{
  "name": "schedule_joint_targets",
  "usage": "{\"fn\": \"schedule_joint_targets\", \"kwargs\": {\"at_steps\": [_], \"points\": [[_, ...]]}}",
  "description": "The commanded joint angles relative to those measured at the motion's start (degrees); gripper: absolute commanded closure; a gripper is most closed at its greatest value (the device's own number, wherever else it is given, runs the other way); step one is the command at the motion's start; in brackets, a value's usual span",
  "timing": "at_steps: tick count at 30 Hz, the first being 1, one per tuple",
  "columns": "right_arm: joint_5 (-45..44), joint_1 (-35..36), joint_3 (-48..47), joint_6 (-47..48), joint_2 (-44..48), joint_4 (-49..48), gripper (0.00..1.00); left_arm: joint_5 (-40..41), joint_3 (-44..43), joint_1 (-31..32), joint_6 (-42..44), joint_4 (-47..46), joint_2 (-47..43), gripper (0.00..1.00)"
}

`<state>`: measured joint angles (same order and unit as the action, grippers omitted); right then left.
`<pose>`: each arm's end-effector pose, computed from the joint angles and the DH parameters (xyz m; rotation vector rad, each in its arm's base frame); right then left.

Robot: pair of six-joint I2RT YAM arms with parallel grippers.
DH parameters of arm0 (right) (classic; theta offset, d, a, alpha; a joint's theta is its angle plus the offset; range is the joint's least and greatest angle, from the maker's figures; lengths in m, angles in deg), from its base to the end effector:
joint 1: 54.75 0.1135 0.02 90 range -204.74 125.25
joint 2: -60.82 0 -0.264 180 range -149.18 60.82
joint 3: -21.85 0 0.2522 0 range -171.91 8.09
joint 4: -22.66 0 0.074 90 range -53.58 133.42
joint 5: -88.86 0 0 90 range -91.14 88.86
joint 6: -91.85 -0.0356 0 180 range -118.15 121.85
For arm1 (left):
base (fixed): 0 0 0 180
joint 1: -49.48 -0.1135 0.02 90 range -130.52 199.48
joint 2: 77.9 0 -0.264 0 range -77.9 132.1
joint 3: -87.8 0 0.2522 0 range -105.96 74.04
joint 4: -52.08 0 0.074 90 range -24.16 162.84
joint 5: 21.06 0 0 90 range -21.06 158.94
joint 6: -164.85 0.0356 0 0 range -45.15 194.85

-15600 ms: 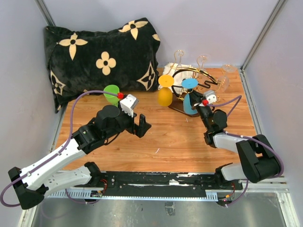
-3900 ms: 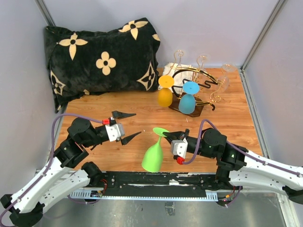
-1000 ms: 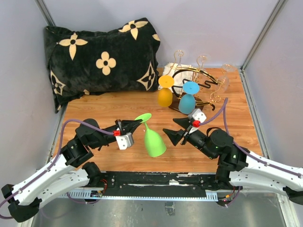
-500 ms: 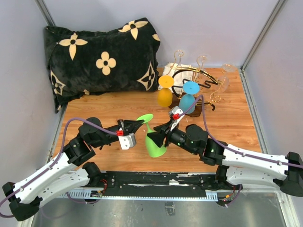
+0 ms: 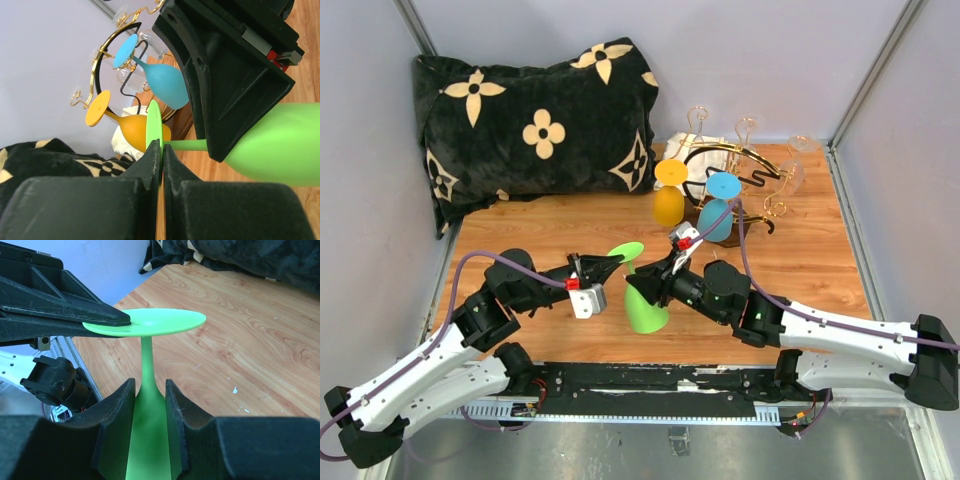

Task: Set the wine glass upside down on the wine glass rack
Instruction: Turn the wine glass upside down at the wine rack.

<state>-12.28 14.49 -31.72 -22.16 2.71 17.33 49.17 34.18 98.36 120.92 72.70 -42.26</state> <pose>0.0918 0.2228 0.3192 -0.4880 1.5994 1.1149 0.0914 -0.1230 0.3402 1.3602 0.8860 -0.3165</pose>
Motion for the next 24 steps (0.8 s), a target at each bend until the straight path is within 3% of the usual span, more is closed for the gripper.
{"fn": "schedule_joint_targets", "kwargs": {"at_steps": [1,7,12,15,24], "points": [[-1.13,0.73,-1.42,0.84,-1.63,-2.27,0.71,-0.69,-1.79,0.25,-0.61,-1.52,-1.32,1.00],[-3.81,0.72,-1.48,2.41,-2.17,-2.11,0.81,0.12,-1.46,0.25,-0.80,-1.41,-1.88,1.00],[-4.31,0.73,-1.75,3.47,-2.34,-2.09,0.98,0.89,-1.12,0.25,-0.80,-1.65,-1.93,0.99],[-4.81,0.73,-1.36,3.75,-2.13,-2.24,0.99,0.96,-0.95,0.25,-0.88,-1.82,-1.89,0.99],[-5.45,0.72,-1.80,4.70,-1.60,-0.80,0.99,1.78,0.21,0.25,-2.09,-3.29,-3.28,0.61]]}}
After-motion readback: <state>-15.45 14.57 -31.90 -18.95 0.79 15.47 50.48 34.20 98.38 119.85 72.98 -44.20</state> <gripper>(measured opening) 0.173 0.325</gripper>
